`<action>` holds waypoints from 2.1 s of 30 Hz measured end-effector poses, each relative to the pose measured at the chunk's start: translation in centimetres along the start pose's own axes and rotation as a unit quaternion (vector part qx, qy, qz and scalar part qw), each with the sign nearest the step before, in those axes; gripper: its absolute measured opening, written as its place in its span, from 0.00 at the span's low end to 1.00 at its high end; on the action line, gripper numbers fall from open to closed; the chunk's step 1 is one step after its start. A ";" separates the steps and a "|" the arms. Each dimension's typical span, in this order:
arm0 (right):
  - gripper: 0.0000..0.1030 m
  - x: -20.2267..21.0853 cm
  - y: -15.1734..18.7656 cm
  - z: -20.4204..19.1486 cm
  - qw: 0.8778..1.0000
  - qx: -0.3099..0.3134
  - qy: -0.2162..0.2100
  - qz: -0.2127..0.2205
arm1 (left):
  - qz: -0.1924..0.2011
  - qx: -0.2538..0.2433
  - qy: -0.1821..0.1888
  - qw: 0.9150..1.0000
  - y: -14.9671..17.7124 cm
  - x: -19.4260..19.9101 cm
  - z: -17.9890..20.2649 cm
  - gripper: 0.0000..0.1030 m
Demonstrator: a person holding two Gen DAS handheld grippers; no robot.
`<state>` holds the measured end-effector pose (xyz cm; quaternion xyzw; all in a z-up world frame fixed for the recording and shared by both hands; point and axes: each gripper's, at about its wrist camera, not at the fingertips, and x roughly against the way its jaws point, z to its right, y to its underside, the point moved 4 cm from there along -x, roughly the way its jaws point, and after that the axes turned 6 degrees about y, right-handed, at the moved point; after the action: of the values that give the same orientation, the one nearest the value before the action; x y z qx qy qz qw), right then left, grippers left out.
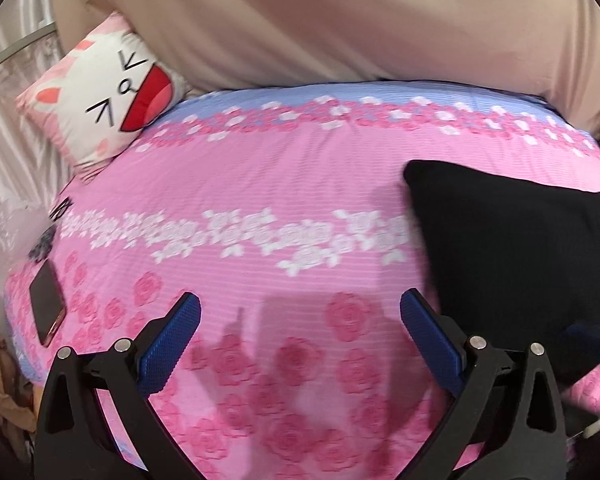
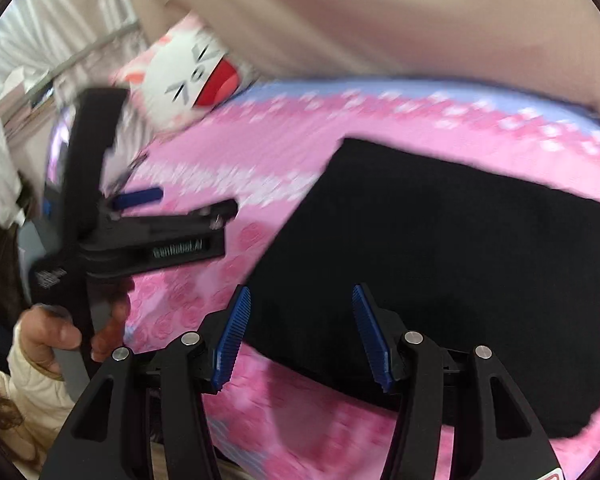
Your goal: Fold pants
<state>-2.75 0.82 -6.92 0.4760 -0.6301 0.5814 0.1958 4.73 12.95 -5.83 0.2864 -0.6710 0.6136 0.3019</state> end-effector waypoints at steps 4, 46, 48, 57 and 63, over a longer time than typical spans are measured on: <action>0.79 -0.8 0.4 -2.9 0.997 0.067 0.033 0.008 | -0.006 0.012 0.004 1.000 0.2 -0.2 -1.3 0.95; 0.36 26.1 0.8 11.2 0.959 -0.157 0.014 0.235 | 0.049 -0.017 0.355 0.933 -4.8 15.7 7.4 0.33; 0.36 28.0 -3.2 10.9 0.953 -0.117 0.031 0.278 | 0.095 -0.032 0.348 0.932 -7.5 17.3 7.2 0.33; 0.37 19.9 -19.6 19.7 0.946 -0.107 0.043 0.302 | 0.197 -0.032 0.285 0.938 -21.7 10.2 8.0 0.34; 0.37 3.7 -21.5 28.4 0.961 -0.163 0.046 0.221 | 0.130 -0.026 0.259 0.957 -25.1 -7.5 9.7 0.34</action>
<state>22.02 -23.92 0.78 0.2598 -0.7960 0.5209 0.1660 28.06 1.34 4.14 0.0201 -0.6166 0.6834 0.3902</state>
